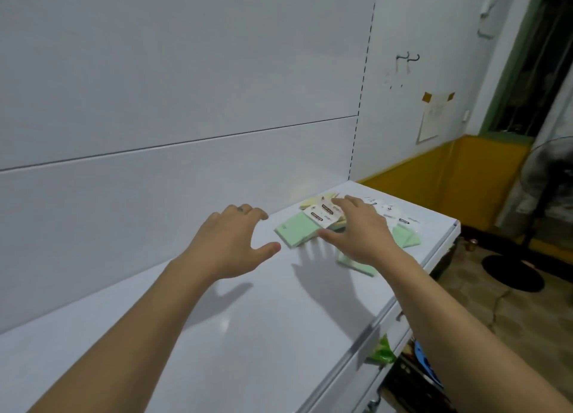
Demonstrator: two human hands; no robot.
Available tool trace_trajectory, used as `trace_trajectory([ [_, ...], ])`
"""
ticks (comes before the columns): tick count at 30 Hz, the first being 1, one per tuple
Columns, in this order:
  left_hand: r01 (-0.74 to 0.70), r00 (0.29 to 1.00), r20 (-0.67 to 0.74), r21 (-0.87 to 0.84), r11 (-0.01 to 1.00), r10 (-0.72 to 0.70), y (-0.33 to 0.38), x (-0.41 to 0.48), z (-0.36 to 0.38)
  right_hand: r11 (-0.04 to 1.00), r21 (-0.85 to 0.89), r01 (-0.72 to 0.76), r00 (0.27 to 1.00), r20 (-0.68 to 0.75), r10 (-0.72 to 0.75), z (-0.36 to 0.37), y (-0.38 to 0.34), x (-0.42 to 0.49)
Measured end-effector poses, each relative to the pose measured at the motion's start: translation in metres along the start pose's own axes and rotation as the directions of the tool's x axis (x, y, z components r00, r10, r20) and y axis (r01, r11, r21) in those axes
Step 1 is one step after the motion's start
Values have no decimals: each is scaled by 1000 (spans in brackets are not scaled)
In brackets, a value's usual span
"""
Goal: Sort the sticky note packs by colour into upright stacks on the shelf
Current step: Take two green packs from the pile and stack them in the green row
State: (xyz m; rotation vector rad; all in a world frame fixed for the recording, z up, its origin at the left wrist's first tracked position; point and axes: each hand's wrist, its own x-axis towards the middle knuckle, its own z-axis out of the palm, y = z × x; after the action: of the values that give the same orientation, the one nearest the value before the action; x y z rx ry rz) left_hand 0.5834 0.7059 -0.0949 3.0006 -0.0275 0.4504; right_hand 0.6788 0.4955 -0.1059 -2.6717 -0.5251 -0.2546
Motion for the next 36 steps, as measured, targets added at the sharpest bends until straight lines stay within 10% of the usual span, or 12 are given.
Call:
trace_trajectory([
  [20,332,876,349,62,941,-333,52,144,94,983,83,164,986,-55,-160,-11,141,112],
  [36,498,865,137,-127,858,-482,77,133,82,975,25,223,973,60,-224,-12,136,118],
])
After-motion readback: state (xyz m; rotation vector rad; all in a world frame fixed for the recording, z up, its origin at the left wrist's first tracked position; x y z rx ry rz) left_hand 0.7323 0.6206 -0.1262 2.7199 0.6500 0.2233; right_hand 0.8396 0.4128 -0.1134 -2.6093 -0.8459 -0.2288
